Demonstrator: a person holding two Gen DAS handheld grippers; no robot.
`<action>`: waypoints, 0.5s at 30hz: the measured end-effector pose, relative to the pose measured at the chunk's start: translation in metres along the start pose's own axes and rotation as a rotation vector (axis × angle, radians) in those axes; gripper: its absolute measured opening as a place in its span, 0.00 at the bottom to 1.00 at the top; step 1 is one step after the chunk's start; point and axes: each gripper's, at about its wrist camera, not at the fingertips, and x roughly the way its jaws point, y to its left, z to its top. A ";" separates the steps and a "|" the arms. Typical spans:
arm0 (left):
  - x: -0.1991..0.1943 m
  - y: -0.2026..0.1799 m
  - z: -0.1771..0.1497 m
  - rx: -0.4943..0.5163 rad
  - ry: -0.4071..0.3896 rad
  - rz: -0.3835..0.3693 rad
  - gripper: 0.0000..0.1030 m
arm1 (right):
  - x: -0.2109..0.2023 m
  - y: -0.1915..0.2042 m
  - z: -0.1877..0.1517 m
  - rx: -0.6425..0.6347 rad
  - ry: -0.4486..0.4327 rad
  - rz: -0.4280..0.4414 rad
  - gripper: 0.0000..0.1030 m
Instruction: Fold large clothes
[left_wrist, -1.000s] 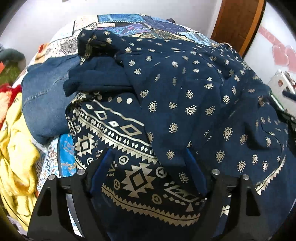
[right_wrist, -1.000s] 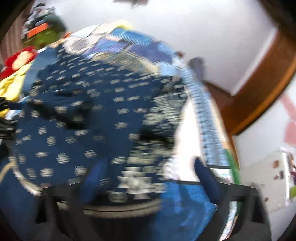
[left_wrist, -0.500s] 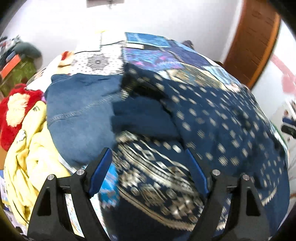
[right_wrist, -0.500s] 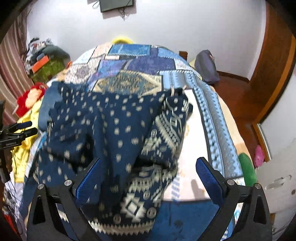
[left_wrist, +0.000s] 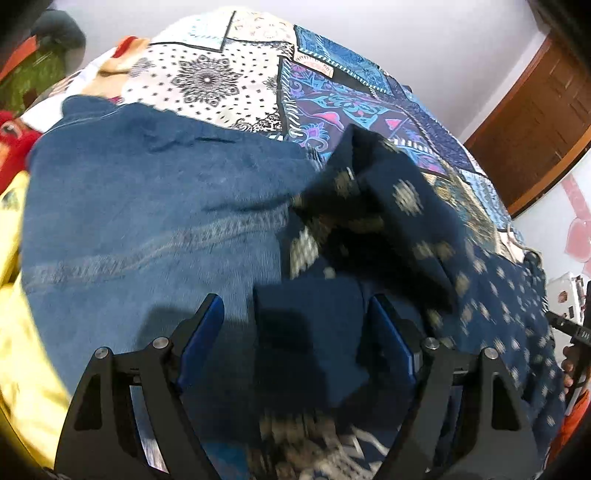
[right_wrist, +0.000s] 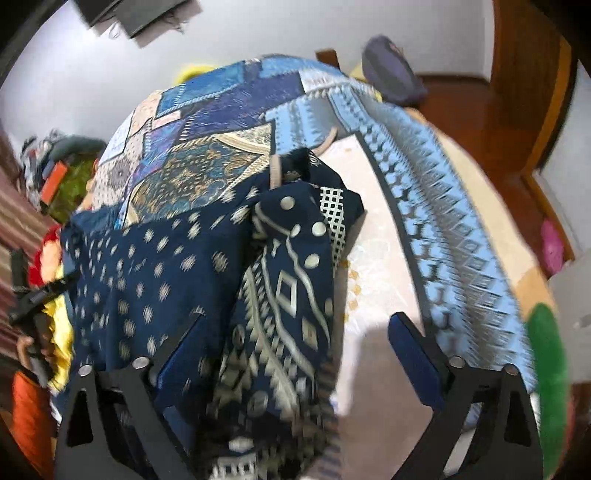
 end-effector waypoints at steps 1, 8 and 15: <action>0.006 -0.001 0.007 0.006 -0.005 -0.009 0.78 | 0.005 -0.004 0.004 0.018 0.008 0.021 0.86; 0.030 -0.009 0.037 0.015 -0.075 0.003 0.74 | 0.035 -0.002 0.035 0.002 -0.009 0.075 0.45; 0.026 -0.015 0.046 -0.049 -0.121 0.024 0.24 | 0.058 0.042 0.069 -0.198 -0.032 -0.043 0.13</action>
